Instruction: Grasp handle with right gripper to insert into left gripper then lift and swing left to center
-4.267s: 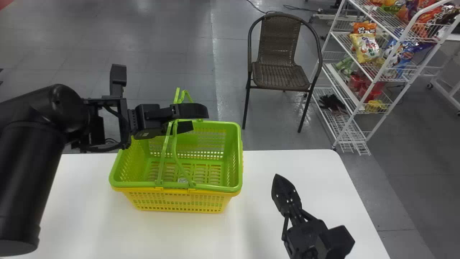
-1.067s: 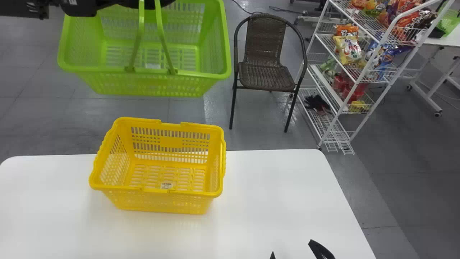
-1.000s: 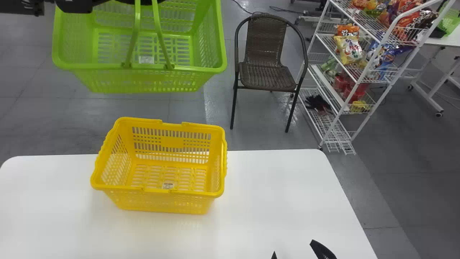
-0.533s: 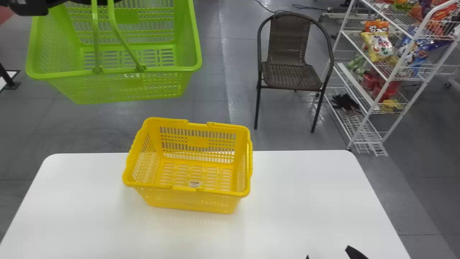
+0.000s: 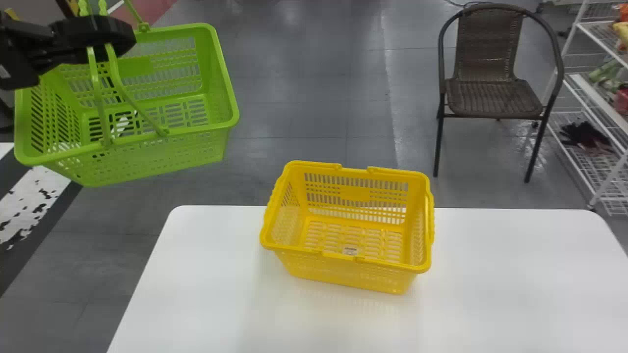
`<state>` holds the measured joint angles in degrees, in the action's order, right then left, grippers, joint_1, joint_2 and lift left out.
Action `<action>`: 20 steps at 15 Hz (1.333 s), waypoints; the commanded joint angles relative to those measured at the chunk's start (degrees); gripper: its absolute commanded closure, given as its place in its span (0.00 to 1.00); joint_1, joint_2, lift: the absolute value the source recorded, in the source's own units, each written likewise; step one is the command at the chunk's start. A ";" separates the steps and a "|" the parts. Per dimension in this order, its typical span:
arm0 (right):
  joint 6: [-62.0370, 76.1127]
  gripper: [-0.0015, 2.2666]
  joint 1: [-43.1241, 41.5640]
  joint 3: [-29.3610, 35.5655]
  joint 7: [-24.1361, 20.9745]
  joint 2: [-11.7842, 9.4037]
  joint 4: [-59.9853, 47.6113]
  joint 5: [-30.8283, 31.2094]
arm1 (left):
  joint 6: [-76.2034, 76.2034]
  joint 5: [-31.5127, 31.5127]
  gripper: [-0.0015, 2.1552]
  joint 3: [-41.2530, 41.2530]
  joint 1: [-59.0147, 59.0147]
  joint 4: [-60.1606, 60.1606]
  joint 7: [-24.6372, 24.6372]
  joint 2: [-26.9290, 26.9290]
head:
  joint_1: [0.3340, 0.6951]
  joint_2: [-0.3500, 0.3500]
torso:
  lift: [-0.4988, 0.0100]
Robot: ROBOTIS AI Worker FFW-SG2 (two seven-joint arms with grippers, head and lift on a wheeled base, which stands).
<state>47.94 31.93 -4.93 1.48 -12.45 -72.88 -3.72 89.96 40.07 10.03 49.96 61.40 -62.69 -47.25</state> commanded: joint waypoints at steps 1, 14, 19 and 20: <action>1.31 0.02 0.51 0.71 0.28 -0.20 -0.07 -0.94 | 0.07 1.15 0.96 7.29 -10.49 4.95 -0.32 -3.20 | 1.00 0.81 | 0.98; 1.84 0.02 1.82 4.67 2.04 -1.08 -0.86 -3.75 | 0.07 8.36 0.96 45.96 -69.47 43.98 -4.45 9.80 | 1.00 0.98 | 0.98; 1.84 0.02 1.82 5.63 2.92 -1.35 -1.39 -4.54 | 0.07 9.15 0.96 43.23 -76.32 54.35 -4.72 18.42 | 1.00 0.83 | 0.98; 1.84 0.02 2.00 6.07 3.01 -1.35 -1.83 -4.54 | 0.07 9.06 0.96 42.00 -77.82 57.07 -4.63 20.44 | 1.00 0.77 | 0.98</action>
<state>49.78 33.78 0.59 4.40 -13.77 -74.23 -8.03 89.96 49.12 53.51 -25.99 115.11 -67.40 -29.38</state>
